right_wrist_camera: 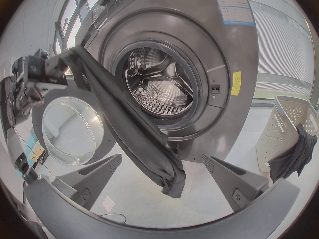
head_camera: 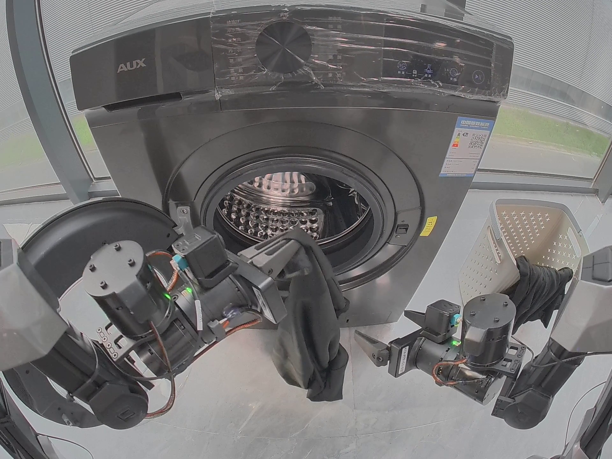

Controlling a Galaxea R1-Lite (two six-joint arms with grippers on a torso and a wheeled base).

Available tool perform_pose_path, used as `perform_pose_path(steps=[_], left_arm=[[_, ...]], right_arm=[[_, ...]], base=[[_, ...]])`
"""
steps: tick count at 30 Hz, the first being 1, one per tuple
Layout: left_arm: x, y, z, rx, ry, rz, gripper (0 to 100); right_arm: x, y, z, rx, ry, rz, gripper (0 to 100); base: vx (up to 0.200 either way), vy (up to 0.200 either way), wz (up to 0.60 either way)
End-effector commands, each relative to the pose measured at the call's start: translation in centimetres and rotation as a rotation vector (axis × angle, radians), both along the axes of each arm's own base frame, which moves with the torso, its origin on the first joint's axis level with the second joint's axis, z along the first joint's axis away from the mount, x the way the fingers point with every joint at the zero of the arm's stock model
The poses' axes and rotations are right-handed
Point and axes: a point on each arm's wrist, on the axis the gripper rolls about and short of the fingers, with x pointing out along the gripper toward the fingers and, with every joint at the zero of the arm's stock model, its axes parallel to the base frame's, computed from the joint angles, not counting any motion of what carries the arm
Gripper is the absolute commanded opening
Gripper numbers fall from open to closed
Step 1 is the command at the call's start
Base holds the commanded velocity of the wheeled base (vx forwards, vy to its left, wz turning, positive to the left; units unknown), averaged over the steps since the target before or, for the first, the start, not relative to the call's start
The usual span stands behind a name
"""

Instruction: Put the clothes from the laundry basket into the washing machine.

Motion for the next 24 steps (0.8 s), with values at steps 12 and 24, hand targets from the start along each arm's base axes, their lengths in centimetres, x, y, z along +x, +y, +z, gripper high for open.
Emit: perform_pose_path(steps=[12,24], left_arm=[[-1.9,1.9,4.5,-0.102,-0.121,0.009,0],[-1.6,1.7,5.4,-0.123,-0.148,0.012,0]], right_arm=[[1.9,-1.6,-5.1,-0.028,0.105,0.073,100],[4.6,0.4,-8.8,-0.011,0.124,0.210,100]], base=[[0.000,0.000,0.00],[0.000,0.000,0.00]])
